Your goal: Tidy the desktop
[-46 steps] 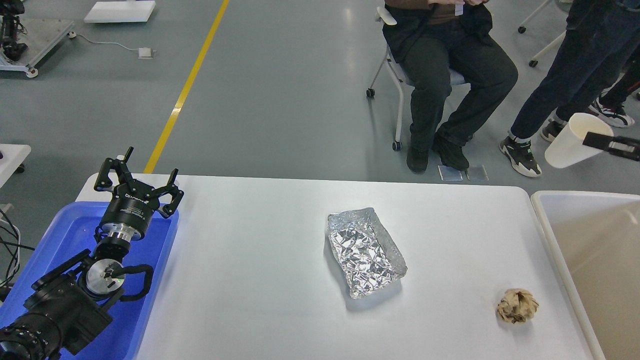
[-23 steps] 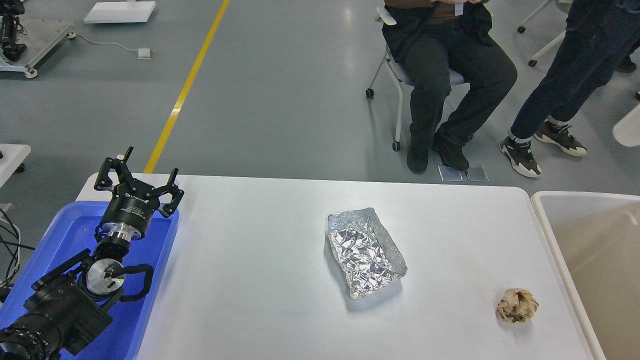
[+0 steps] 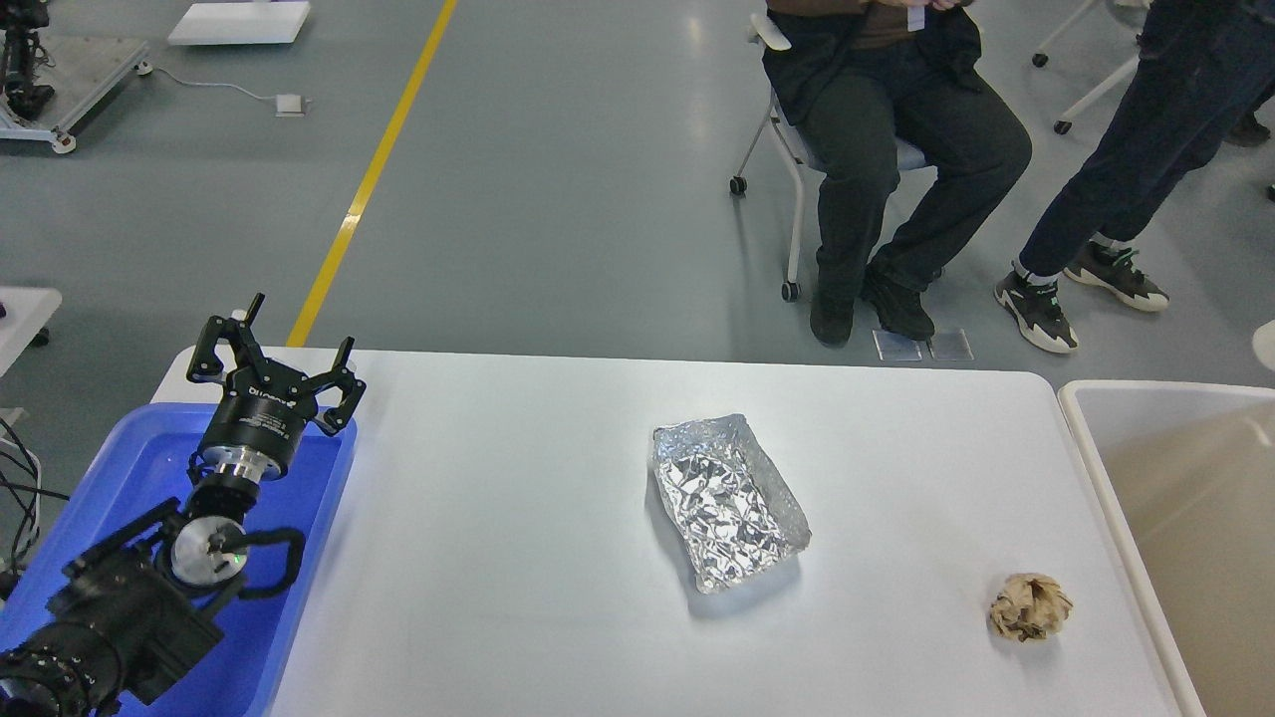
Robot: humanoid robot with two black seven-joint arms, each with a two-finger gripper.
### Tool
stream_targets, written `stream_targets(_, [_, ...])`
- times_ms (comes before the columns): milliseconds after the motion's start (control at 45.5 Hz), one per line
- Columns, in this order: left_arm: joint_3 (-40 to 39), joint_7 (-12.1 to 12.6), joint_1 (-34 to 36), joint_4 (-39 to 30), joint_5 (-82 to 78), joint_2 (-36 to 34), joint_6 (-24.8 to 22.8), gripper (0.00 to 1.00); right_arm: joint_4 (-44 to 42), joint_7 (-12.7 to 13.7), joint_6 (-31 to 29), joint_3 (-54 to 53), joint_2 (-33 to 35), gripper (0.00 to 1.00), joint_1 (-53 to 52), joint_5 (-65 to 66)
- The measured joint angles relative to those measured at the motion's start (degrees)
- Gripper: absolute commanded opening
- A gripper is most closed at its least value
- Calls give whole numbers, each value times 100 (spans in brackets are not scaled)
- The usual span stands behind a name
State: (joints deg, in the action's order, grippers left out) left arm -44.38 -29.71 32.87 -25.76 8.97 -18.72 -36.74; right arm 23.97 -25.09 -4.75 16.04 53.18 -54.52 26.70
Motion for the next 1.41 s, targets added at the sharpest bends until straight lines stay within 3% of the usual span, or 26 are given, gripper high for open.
stream_targets(351, [0, 1, 0, 1, -2, 0, 9, 100, -843, 54, 34, -900, -941, 0, 1419, -646])
stream_targets(681, [0, 1, 0, 1, -2, 0, 9, 100, -1418, 166, 68, -1523, -1632, 0, 2029, -749])
stream_targets(703, [-1, 1, 0, 1, -2, 0, 9, 100, -1435, 169, 69, -1551, -1660, 5, 2052, -753])
stream_targets(725, [0, 1, 0, 1, -2, 0, 9, 100, -1446, 173, 69, -1577, -1685, 20, 2076, -756])
stream_targets(768, [0, 1, 0, 1, -2, 0, 9, 100, -1479, 180, 71, -1640, -1732, 59, 2125, -761])
stream_targets(790, [0, 1, 0, 1, -1, 0, 9, 100, -1493, 182, 72, -1666, -1751, 93, 2143, -763])
stream_targets(812, [0, 1, 0, 1, -2, 0, 9, 100, -1507, 185, 73, -1699, -1773, 100, 2165, -765])
stream_targets(1405, [0, 1, 0, 1, -1, 2, 17, 100, -1594, 194, 85, -1953, -1893, 100, 2299, -786])
